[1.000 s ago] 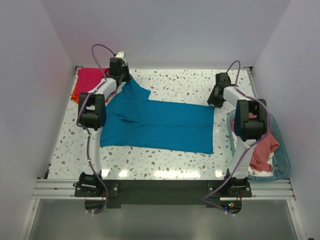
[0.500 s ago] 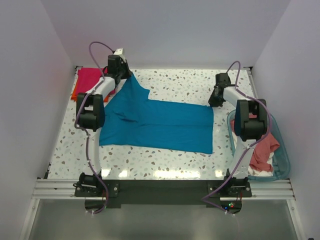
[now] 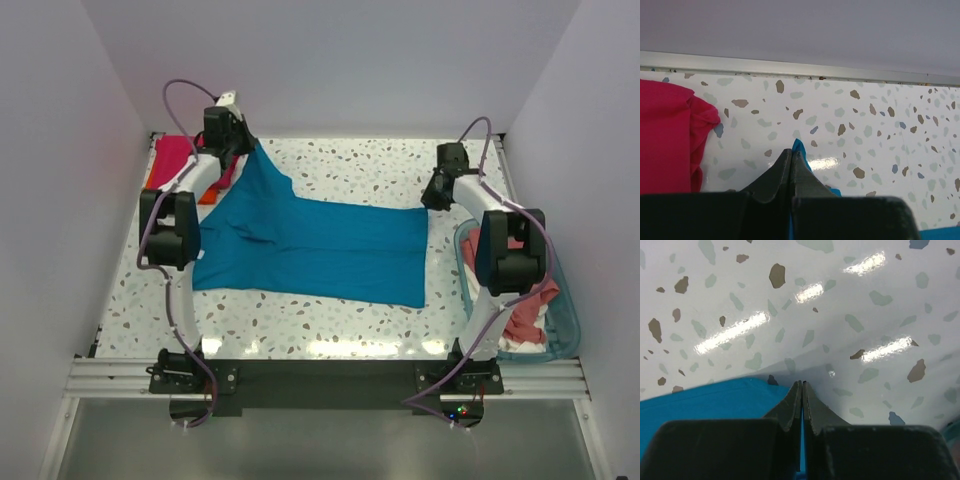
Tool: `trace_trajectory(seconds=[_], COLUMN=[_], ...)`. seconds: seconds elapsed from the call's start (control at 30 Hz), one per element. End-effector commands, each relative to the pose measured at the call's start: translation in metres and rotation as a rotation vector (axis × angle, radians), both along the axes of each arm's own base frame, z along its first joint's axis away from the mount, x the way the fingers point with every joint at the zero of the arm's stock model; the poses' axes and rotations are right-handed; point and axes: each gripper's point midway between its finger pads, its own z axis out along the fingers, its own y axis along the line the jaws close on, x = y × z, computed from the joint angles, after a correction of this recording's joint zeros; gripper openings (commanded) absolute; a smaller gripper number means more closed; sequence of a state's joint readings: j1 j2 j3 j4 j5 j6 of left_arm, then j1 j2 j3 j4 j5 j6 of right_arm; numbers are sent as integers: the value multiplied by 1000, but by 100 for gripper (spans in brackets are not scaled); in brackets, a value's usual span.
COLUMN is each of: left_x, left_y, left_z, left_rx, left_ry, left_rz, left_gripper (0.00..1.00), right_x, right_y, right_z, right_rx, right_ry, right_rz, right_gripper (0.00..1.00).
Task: Fold and stack the t-shirts
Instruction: Fold the tshirt
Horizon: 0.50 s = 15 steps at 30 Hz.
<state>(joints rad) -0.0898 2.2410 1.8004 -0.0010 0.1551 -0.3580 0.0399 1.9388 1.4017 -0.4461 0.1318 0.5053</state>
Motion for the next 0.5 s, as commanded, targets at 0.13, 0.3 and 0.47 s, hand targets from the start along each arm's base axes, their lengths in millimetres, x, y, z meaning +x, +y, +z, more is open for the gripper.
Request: trace_trajectory(seconds=[0.13, 0.3, 0.47], left_x=[-18, -48, -89], left_y=[5, 12, 21], left_z=[89, 106, 99], left_rx=[-60, -79, -115], left_ry=[-185, -206, -178], left_rz=[3, 29, 87], left_gripper=[0, 0, 0], right_x=[1, -17, -38], right_y=[-3, -5, -5], right_z=[49, 62, 63], right_rx=[-8, -12, -6], right_ry=[-130, -144, -133], right_rz=[-25, -22, -24], right_gripper=[0, 0, 0])
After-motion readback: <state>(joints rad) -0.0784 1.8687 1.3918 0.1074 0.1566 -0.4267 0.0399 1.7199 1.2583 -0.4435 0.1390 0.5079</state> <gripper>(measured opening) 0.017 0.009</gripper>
